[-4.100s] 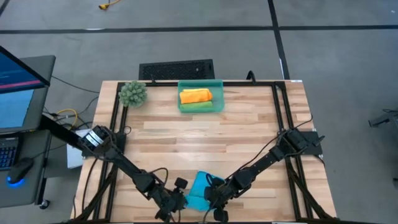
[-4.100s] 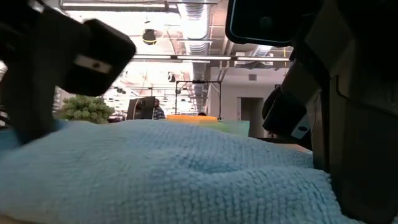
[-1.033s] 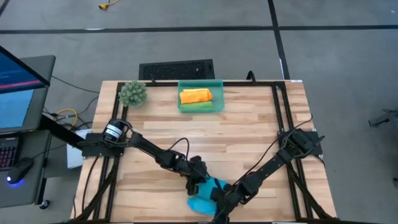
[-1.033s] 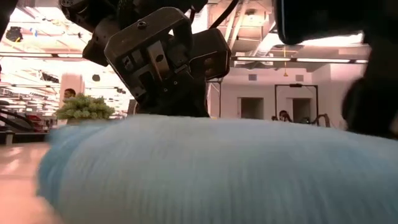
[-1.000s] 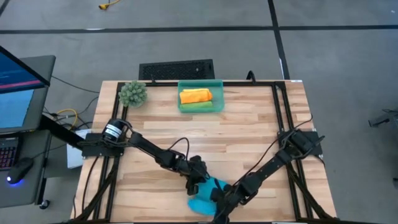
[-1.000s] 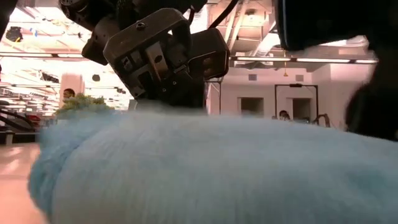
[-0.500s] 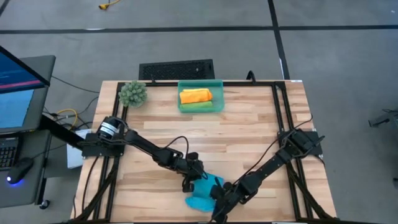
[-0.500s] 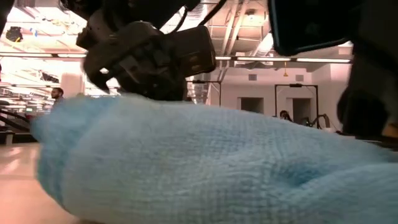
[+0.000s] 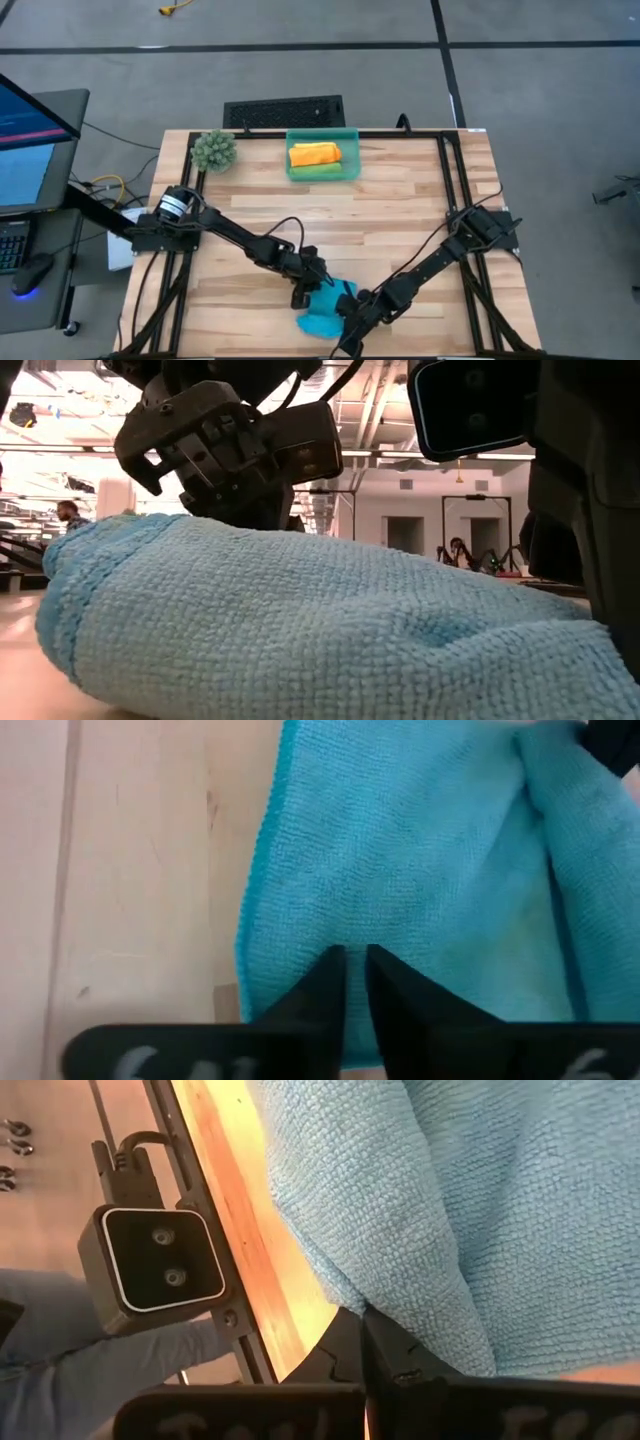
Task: Roll microfiber towels into tight, uniform cylinder then place into a basket
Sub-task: Roll the blue towel
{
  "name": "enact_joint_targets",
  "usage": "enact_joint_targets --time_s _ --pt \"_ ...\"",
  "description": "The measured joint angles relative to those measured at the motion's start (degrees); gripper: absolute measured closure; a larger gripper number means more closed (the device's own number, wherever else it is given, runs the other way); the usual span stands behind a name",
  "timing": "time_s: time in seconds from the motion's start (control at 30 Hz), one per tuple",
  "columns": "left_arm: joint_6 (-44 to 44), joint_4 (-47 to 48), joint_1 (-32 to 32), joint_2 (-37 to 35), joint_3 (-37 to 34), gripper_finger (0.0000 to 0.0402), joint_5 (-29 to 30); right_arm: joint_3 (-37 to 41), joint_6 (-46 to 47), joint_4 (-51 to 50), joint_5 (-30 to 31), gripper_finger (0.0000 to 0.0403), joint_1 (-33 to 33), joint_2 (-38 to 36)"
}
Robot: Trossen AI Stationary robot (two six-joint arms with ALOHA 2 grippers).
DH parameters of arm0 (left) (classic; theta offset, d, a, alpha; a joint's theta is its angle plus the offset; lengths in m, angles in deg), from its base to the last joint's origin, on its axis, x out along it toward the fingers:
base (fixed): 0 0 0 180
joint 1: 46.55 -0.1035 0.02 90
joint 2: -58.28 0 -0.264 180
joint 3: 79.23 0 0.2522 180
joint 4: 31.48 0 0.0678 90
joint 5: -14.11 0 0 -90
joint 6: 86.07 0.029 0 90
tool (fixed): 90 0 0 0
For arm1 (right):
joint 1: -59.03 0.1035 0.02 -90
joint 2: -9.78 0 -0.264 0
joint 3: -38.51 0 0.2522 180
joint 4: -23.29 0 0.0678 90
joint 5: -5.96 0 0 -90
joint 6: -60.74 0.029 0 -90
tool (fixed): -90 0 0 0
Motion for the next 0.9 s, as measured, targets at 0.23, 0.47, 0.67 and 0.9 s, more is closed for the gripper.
enact_joint_targets --time_s 0.23,0.47,0.67,0.9 --pt "-2.9 -0.1 -2.3 -0.1 0.1 0.0288 -4.2 0.0 -1.3 -0.1 0.0 0.0399 -0.1 0.0" --pt "-3.2 1.1 -5.6 -1.8 0.1 0.0259 -10.2 0.0 -3.0 -0.1 -0.2 0.0399 -0.8 0.0" --pt "1.0 6.6 -7.2 -8.4 0.1 0.0258 -9.0 0.0 -3.1 -0.2 -0.2 0.0399 -1.1 0.0" --pt "2.4 12.4 -3.7 -16.5 0.1 0.0258 -7.9 0.0 -3.1 -0.1 -0.5 0.0399 -1.2 0.0"
